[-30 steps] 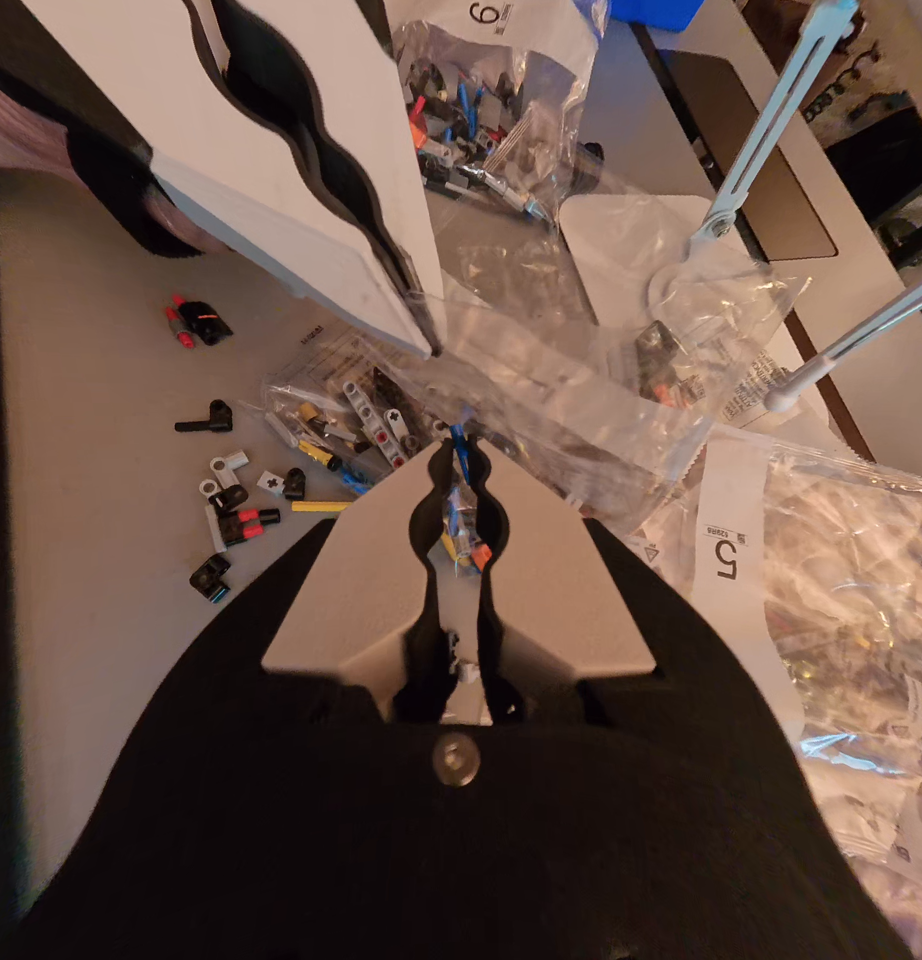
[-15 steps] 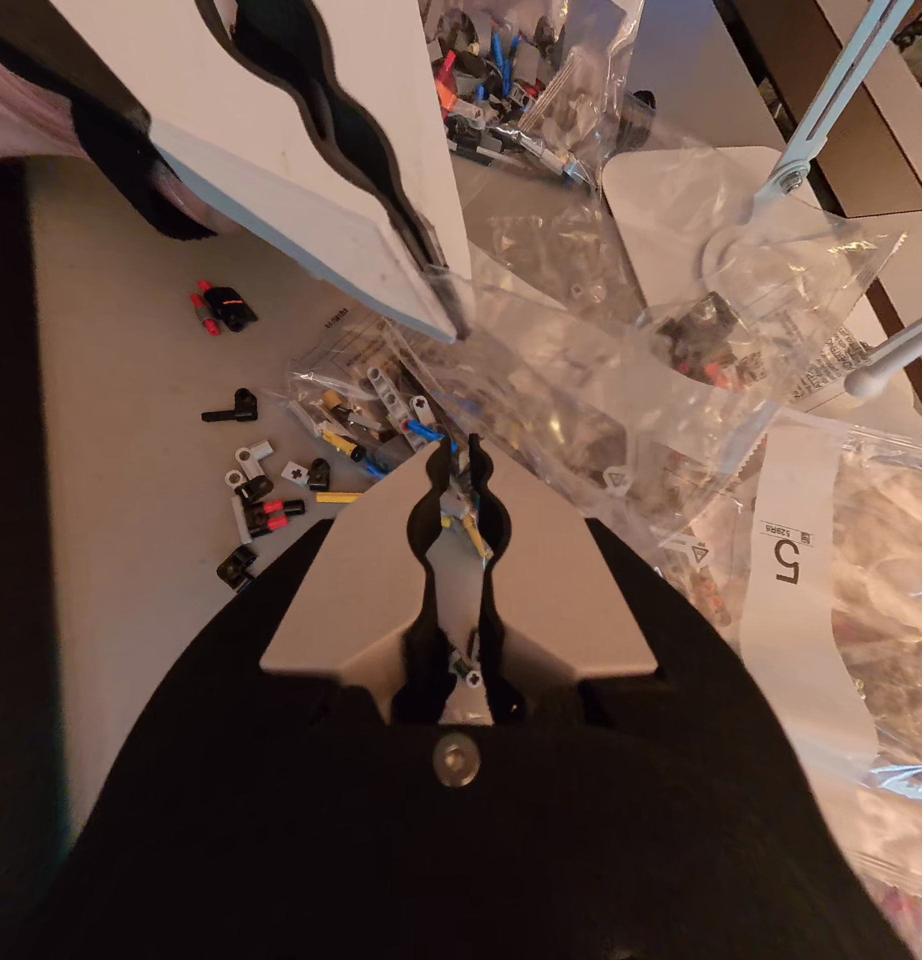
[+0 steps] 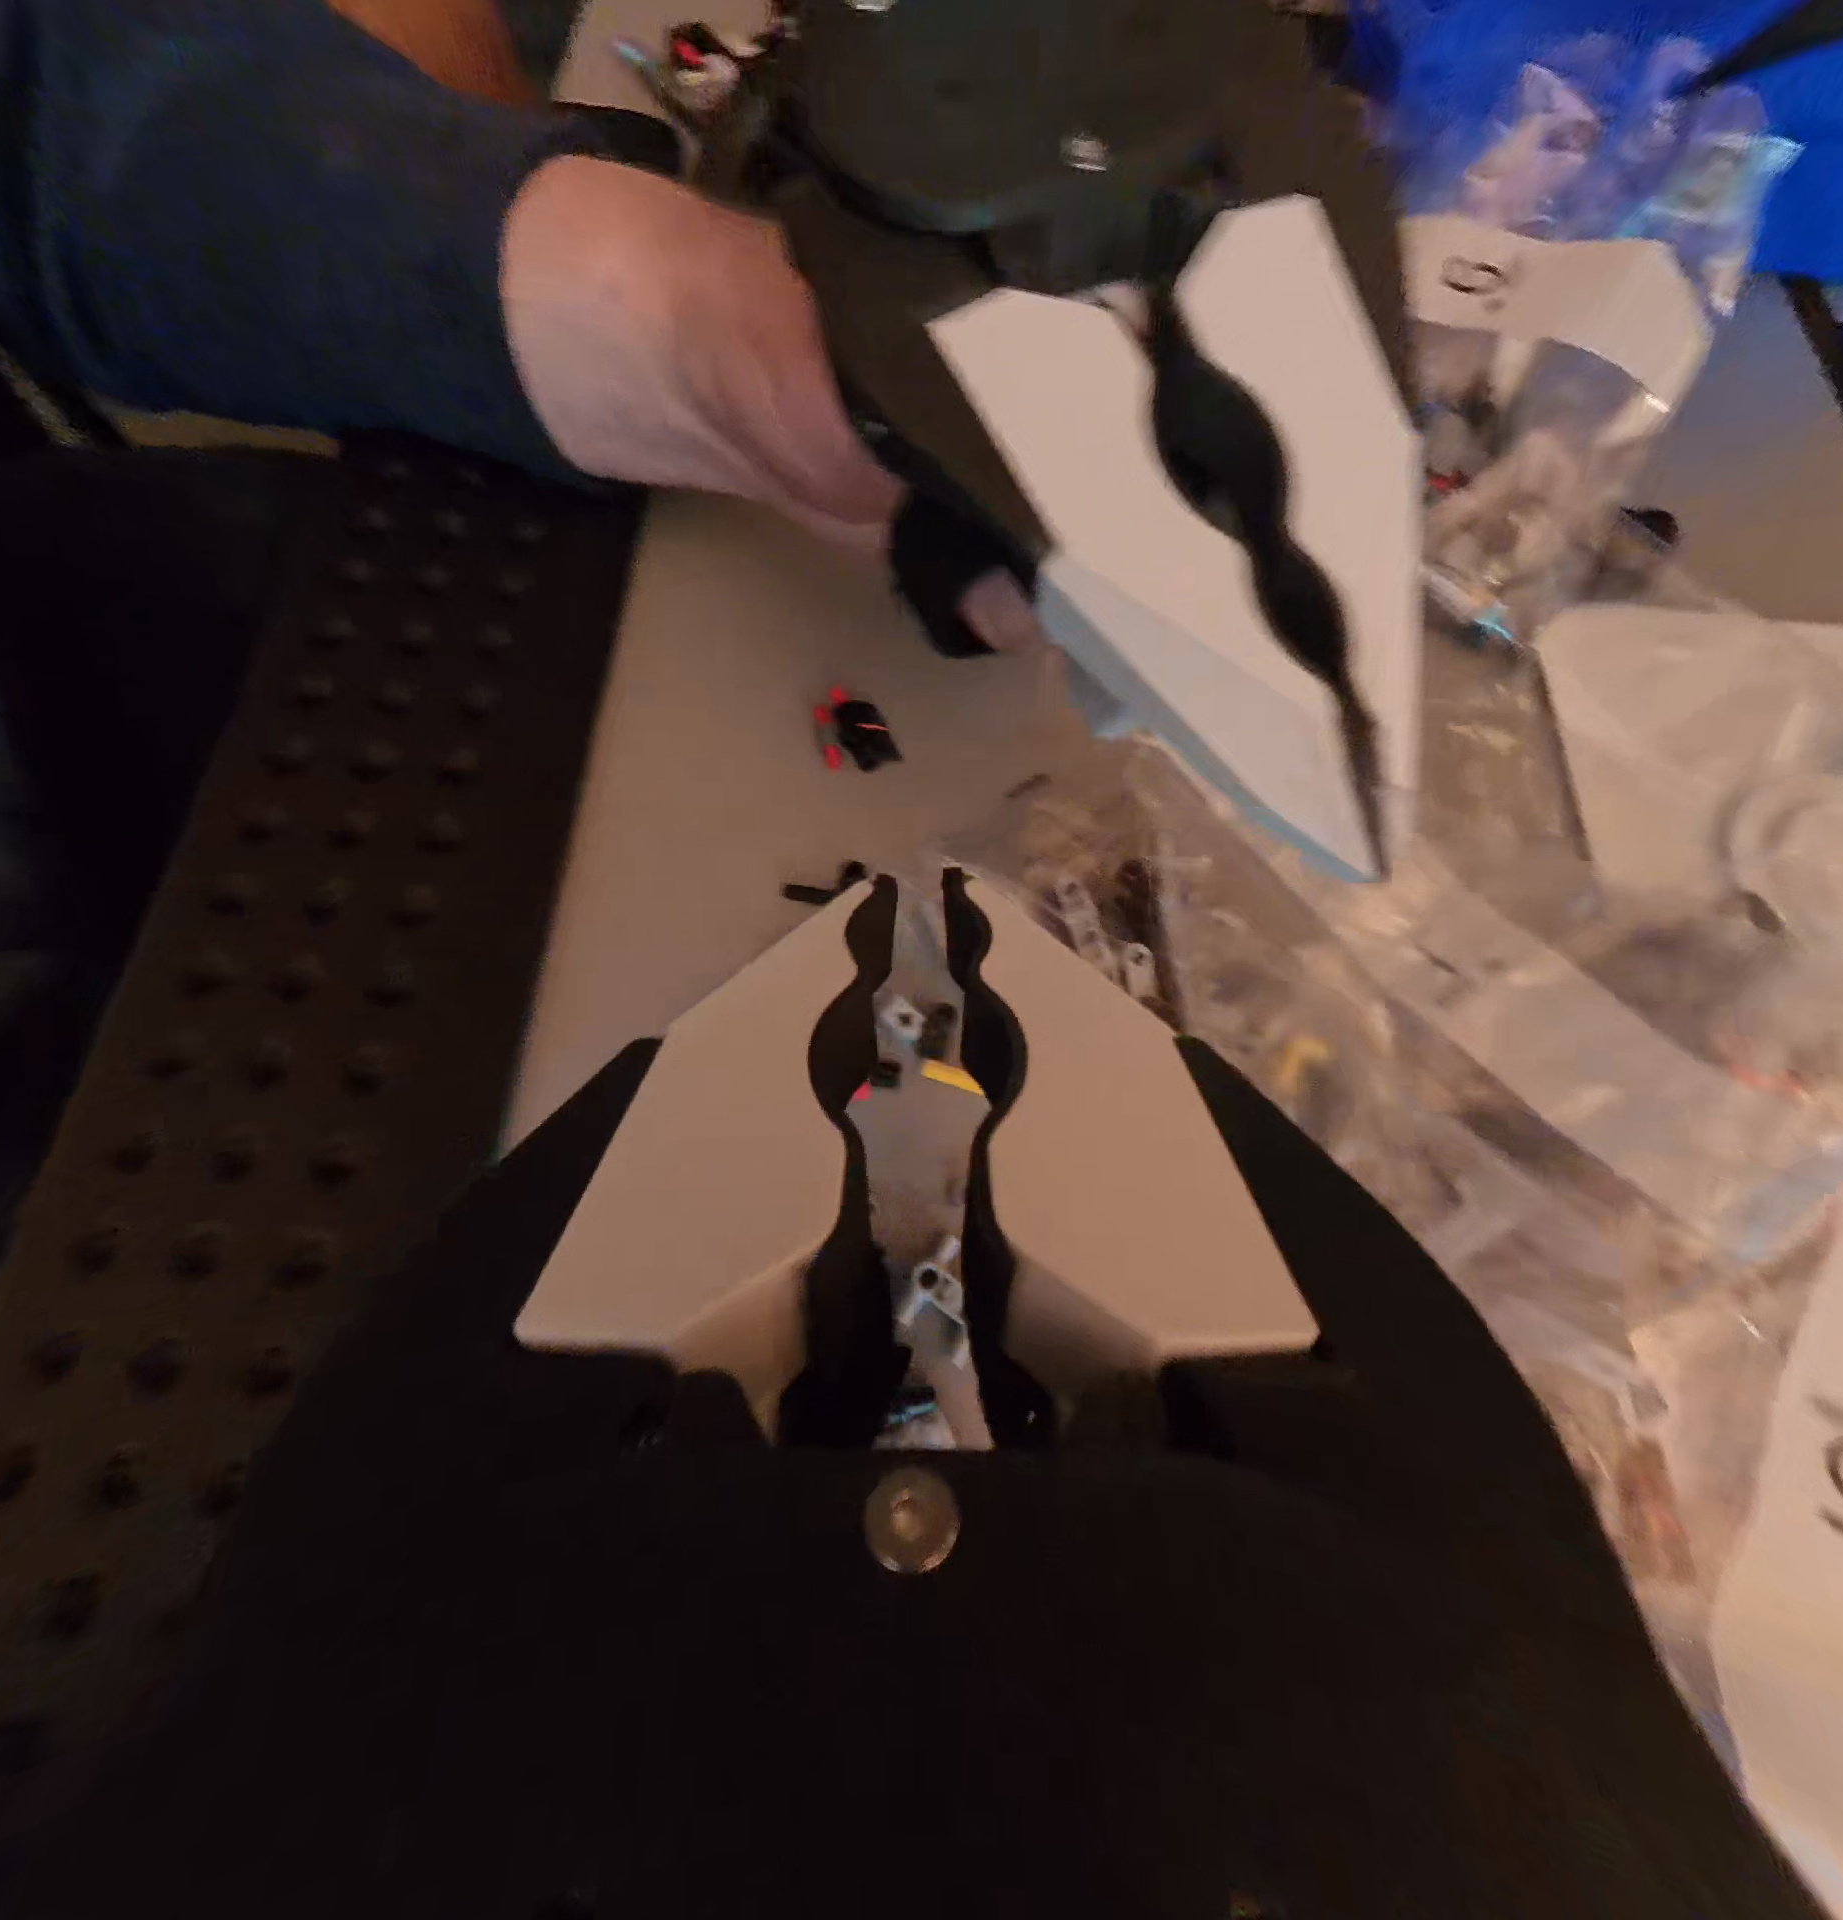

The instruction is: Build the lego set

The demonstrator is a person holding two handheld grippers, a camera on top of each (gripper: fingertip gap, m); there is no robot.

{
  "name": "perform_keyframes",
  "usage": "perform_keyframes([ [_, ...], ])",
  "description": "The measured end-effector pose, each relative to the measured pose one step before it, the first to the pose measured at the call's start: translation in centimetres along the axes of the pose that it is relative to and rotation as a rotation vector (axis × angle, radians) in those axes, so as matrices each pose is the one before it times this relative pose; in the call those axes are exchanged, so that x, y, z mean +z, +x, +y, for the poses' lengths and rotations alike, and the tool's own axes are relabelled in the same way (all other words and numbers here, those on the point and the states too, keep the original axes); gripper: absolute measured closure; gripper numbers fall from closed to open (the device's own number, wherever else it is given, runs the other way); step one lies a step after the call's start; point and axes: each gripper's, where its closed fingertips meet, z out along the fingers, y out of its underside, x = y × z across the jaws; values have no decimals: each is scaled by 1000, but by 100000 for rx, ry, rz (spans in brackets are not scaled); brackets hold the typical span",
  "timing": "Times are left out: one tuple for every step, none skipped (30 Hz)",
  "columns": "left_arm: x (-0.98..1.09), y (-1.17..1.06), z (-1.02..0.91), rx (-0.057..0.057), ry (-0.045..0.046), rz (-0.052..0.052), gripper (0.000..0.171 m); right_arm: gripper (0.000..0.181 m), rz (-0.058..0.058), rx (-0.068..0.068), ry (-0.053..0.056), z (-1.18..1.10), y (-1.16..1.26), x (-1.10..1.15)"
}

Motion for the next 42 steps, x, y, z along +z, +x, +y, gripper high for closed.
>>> perform_keyframes([
  [-30, -83, -37, -82, 147, -266, 171, 174, -2477, -1931, 51, -237, -657, 505],
  [-51, -64, -77, 59, 208, -284, 171, 171, -2481, -1099, -46, -228, -595, 668],
  [-78, -72, -87, 95, 246, -320, 171, 169, -2040, -639, -295, -172, -461, 803],
  [-78, -100, -69, -64, 229, -307, 171, 169, -1209, -811, -718, -77, -324, 908],
  [-89, -126, -42, -169, 219, -367, 171, 167, -655, -937, -1177, -22, -217, 927],
  [-71, -133, -51, -167, 195, -350, 171, 165, -846, -1030, -1364, -6, -255, 905],
  [-62, -116, -20, -128, 81, -321, 171, 163, 173, -1032, -1107, -72, -70, 847],
  [-56, -115, 4, -107, -55, -413, 171, 163, 931, -570, -1060, -42, 91, 766],
  [-49, -123, 5, -111, -62, -422, 171, 163, 702, 4, -1102, -22, 110, 682],
  [-69, -119, -32, -116, 162, -432, 171, 162, 60, 122, -845, -40, 39, 596],
  [-56, -109, -54, -204, 180, -281, 171, 161, 263, -149, -501, -91, 49, 488],
  [-59, -108, -50, -210, 221, -339, 171, 161, 819, -341, -513, -83, 110, 411],
  [-56, -97, -32, -179, 145, -300, 171, 161, 520, -12, -628, -62, 78, 384],
  [-46, -84, -27, -134, 81, -287, 171, 161, -693, 220, -625, -30, -99, 360],
  [-44, -64, -34, -86, 113, -220, 171, 161, -273, 93, -895, 29, -45, 356],
  [-29, -44, -40, -70, 131, -169, 171, 162, 897, -113, -1357, 128, 134, 339],
  [-38, -33, -41, 30, 122, -186, 171, 163, 958, -65, -1932, 229, 162, 345],
  [-32, -34, -38, 12, 102, -158, 171, 165, 499, -26, -2103, 268, 113, 368],
  [-26, -37, -34, -105, 157, -142, 171, 166, 205, -147, -1767, 233, 57, 353],
  [-17, -37, 2, -133, 36, -79, 171, 165, 470, 56, -1585, 227, 98, 315],
  [-29, -39, -2, -78, -6, -105, 171, 165, 101, 150, -1891, 260, 47, 284],
  [-23, -24, -28, -65, 99, -85, 171, 165, 258, -148, -1749, 236, 57, 259],
  [-20, -7, -37, -3, 152, -30, 171, 165, 1174, -517, -576, 64, 166, 112],
  [-19, -2, -28, 10, 71, -40, 171, 167, 607, -274, -70, -50, 109, -7],
  [-16, -17, -19, 8, 91, -51, 171, 167, 47, 269, -284, -27, 39, 19],
  [-4, -9, -17, -79, 64, -44, 171, 167, -26, 167, -179, -4, 22, 44],
  [0, -23, 31, -98, -58, -28, 171, 167, 97, -120, -39, -27, 12, 35],
  [-4, -5, 8, -16, -57, -45, 171, 168, 206, -98, -29, -35, 27, 28],
  [2, -1, -4, -7, 27, -9, 171, 169, 185, -154, 89, -69, 20, -41],
  [4, 11, 15, -4, -53, 14, 171, 181, 557, -562, 494, -89, 63, -157],
  [3, -9, 34, 32, -100, -19, 171, 181, 799, -524, -107, 49, 131, -120],
  [-6, -21, 28, -60, -35, -45, 171, 181, -420, -23, -539, 150, -17, -53],
  [-6, -33, 31, -115, -41, -60, 171, 181, -327, 254, -460, 158, -2, -59],
  [-5, -43, 43, -117, -130, -82, 171, 181, -14, -45, -352, 131, 31, -73],
  [-2, -33, -1, -123, 45, -45, 171, 181, -183, -138, 16, 57, 3, -96],
  [-19, -24, -20, -76, 123, 7, 171, 181, 209, 10, 1552, -215, 53, -151],
  [-8, -32, -17, 9, 6, -58, 171, 179, 431, 281, 3911, -668, 44, -207],
  [-3, -35, -28, -50, 86, -103, 171, 172, -571, 945, 3336, -713, -102, -92],
  [-19, -30, -32, -138, 141, -61, 171, 165, 15, 831, 427, -272, -5, 120],
  [-14, -21, 5, -44, -9, -71, 171, 162, 1149, -301, -2017, 212, 138, 282],
  [-9, -21, 6, 13, -31, -92, 171, 158, 1550, -926, -2537, 381, 188, 353],
  [-5, -14, -25, -68, 131, -20, 171, 155, 1205, -614, -2058, 348, 189, 336],
])
